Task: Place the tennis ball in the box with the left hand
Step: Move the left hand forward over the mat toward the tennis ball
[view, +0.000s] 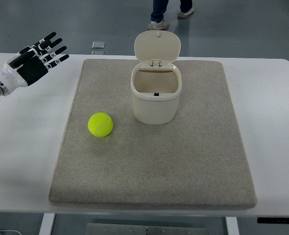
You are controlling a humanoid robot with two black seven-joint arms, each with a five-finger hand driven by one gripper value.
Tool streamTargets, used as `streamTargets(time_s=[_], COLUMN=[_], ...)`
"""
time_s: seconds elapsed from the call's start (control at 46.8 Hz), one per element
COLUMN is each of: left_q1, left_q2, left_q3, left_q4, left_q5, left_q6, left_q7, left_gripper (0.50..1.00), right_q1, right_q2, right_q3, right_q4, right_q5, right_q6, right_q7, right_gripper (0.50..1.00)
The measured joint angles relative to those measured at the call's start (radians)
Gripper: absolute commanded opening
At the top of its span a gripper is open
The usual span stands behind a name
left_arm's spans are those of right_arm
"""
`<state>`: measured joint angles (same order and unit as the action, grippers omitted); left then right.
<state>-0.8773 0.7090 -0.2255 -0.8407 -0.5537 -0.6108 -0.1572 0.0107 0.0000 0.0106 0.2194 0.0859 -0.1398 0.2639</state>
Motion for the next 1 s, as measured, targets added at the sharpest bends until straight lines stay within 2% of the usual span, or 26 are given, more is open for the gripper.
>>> streamTargets(time_s=[0.384, 0.577, 0.854, 1.004], left_q1=[-0.013, -0.010, -0.012, -0.016], left_q2=[-0.010, -0.009, 0.027, 0.037], left_q3=[-0.002, -0.002, -0.003, -0.002], left_q4=[-0.012, -0.077, -0.064, -0.038], left_q5=[0.000, -0.001, 0.013, 0.157], left_q6=[0.005, 0.001, 0.000, 0.000], left_q7=[-0.001, -0.001, -0.018, -0.020], left_gripper=[0.994, 0.994, 0.994, 0.994], right_q1=[0.000, 0.000, 0.000, 0.000], right_q2=[0.000, 0.000, 0.000, 0.000], right_q3=[0.000, 0.000, 0.000, 0.000], right_q4=[0.000, 0.000, 0.000, 0.000], right_q5=[0.000, 0.000, 0.000, 0.000], right_q6=[0.000, 0.000, 0.000, 0.000], right_q7=[0.000, 0.000, 0.000, 0.000], right_gripper=[0.938, 0.938, 0.938, 0.938])
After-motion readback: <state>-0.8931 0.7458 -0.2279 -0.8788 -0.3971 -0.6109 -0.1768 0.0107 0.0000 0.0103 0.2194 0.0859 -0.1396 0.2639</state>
